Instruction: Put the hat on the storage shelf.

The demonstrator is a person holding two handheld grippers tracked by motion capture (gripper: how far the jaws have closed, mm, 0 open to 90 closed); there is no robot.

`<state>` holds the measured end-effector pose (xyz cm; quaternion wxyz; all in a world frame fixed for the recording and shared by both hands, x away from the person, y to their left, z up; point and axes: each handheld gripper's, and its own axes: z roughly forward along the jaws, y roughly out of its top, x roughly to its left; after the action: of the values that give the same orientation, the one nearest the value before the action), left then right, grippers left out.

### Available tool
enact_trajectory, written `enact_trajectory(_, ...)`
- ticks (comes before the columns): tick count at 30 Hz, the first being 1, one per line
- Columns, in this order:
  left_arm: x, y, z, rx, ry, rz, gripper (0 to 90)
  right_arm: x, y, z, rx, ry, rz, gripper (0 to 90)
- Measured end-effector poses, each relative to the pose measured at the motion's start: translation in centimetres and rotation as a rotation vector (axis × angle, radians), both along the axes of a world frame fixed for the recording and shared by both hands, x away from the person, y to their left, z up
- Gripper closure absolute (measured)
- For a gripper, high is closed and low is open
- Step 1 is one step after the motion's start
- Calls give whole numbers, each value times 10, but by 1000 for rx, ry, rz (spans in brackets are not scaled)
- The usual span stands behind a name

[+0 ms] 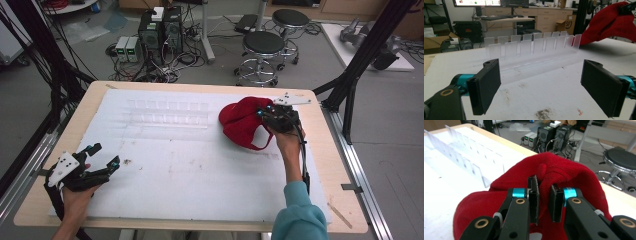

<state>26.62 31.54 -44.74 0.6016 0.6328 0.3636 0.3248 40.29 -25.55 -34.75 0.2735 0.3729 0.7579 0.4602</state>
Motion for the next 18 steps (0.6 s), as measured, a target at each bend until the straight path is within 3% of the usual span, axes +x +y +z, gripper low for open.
enact_trajectory(11,1,-8,17,0,12,-55,166,-27,1,21,8,-44,67,813)
enact_trajectory(18,2,-11,27,7,25,-95,165,-41,7,30,67,-73,138,813)
